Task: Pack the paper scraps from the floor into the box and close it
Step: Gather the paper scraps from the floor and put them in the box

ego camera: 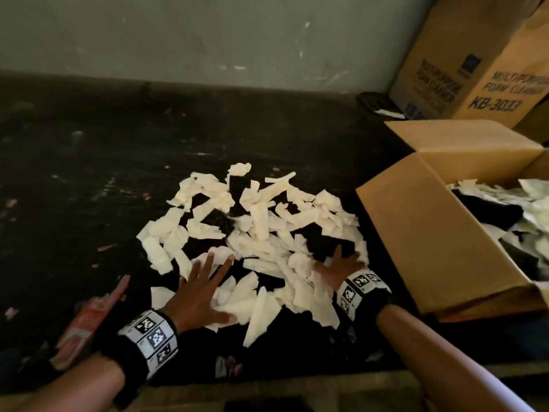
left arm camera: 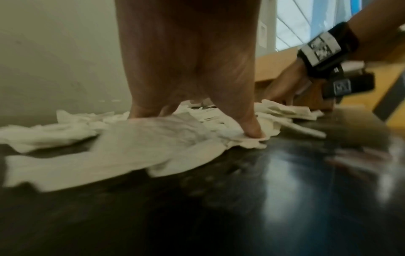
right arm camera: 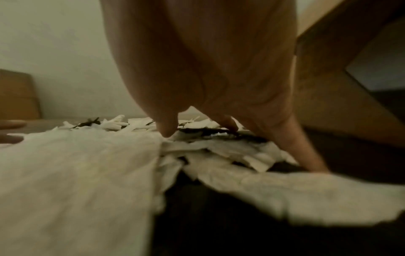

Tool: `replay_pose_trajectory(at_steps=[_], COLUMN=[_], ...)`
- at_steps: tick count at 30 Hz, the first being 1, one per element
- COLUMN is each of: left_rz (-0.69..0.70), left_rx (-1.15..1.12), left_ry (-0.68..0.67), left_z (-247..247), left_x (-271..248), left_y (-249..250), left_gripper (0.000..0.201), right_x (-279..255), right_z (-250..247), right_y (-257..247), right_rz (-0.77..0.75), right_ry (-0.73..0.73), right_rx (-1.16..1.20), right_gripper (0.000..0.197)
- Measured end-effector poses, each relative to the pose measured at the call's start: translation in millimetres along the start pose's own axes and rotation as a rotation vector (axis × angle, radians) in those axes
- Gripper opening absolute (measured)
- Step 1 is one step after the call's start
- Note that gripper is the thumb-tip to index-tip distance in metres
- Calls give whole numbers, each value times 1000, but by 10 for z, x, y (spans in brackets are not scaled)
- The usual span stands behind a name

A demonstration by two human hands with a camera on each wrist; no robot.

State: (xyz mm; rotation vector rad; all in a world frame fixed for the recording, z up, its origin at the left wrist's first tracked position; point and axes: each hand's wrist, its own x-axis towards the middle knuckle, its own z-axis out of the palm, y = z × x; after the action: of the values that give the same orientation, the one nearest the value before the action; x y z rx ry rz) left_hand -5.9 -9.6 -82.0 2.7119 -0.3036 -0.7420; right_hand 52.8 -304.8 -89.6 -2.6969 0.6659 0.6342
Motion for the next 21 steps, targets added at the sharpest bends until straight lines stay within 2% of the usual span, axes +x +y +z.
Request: replay_pose_trajectory(at_steps=[3,6,9,12,16,18,21], left_rz=[39,55,51,-18,-168,-151,-83], left_rx=[-44,8,98,122,-50,-122,-193], left_ry=[17,49,117,169,62,36,86], left_z=[-23,-75,-148,-152,-44,54,142], left_x=[112,165,62,-136,-343,-357,-261], left_y=[85,141,76,-82,-171,-136,-64], left_gripper=[117,110,102,104,107,107,106], right_x=[-140,-294,-356,-393,-517,-574,-598], right_z=[87,73,-85,-287,-209,-47,136], right_y=[-233,-493,-533,-323,12,52,-83], right_rz=[-118,-267,-331,-281,-117,-97,-146], right_ry=[-49,-71,-116,-91,-102,-157,-175], right_rx=[-13,6,-60,-110,-146,-97,-2], right_gripper=[89,82,81,87,95,99,103])
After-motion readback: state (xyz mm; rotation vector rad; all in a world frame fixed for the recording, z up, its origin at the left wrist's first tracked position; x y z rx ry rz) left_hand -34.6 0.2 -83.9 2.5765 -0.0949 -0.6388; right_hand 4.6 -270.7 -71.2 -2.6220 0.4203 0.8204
